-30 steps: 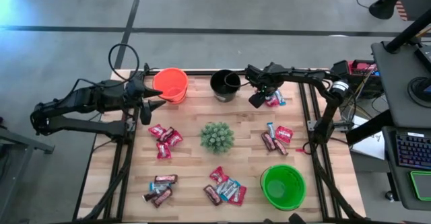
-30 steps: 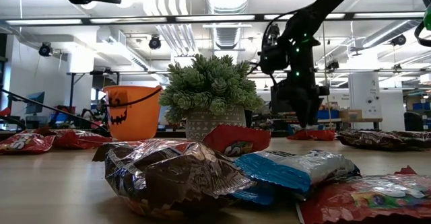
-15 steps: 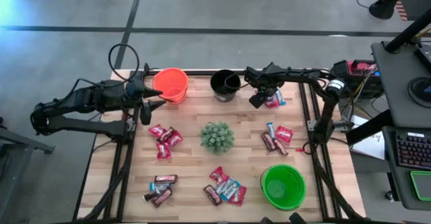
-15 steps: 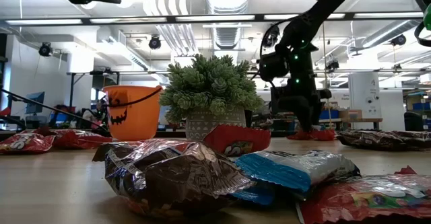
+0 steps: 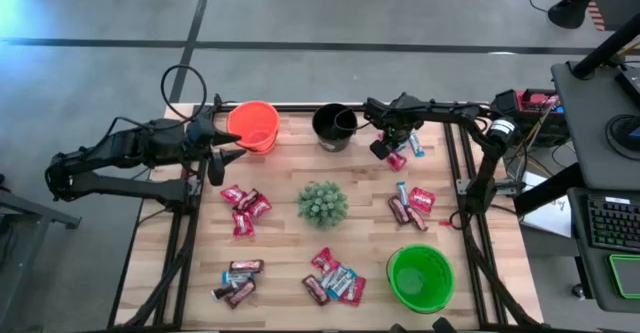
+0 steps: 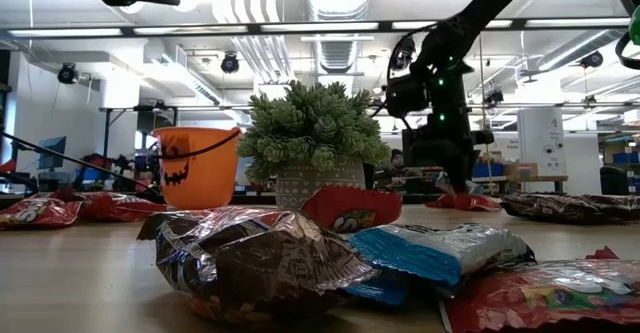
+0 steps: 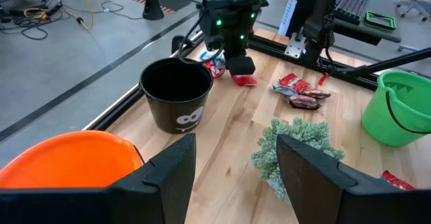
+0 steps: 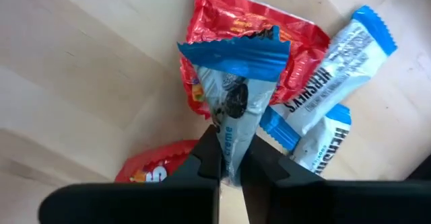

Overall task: Organize candy in baskets
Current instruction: Put the white chocolate bar into the black bucket

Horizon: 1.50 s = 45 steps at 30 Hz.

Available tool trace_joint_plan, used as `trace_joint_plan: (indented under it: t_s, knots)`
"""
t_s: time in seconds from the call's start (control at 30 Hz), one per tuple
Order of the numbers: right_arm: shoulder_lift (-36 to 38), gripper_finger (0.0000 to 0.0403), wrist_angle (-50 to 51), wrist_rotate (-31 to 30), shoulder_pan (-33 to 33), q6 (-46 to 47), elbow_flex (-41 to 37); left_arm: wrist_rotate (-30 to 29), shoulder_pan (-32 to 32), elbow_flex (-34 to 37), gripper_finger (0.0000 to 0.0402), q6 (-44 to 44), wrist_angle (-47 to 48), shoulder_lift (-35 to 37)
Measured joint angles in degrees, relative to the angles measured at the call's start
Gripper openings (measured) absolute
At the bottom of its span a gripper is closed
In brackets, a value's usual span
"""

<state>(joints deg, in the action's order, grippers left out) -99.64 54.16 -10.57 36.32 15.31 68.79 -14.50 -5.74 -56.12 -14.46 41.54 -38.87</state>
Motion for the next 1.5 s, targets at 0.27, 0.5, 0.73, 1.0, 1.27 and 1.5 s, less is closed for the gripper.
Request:
trace_joint_plan:
  t_s: [0.27,0.5,0.73,1.0,1.27,1.5]
  knots:
    - [5.8,0.0019,2.8,0.1,0.0,0.3,0.7,0.0,0.0,0.0,0.0189,0.3,0.0,0.0]
    - [10.7,0.0018,-0.8,10.4,-0.8,1.1,3.1,0.0,0.0,0.0,0.0189,0.0,0.0,0.0]
    - [12.3,0.0018,-8.2,17.0,-4.3,1.3,10.0,0.0,0.0,0.0,0.0189,0.0,0.0,0.0]
    - [9.3,0.0018,-11.1,17.0,-5.1,-0.2,18.9,0.0,0.0,0.0,0.0189,0.0,-0.3,0.0]
    - [5.5,0.0018,-13.0,17.0,-5.1,-1.7,22.8,0.0,0.0,0.0,0.0189,0.0,-0.5,0.0]
    - [4.3,0.0042,-13.0,16.7,-5.1,-2.8,22.8,0.0,0.0,0.0,0.0189,-0.6,-0.7,0.0]
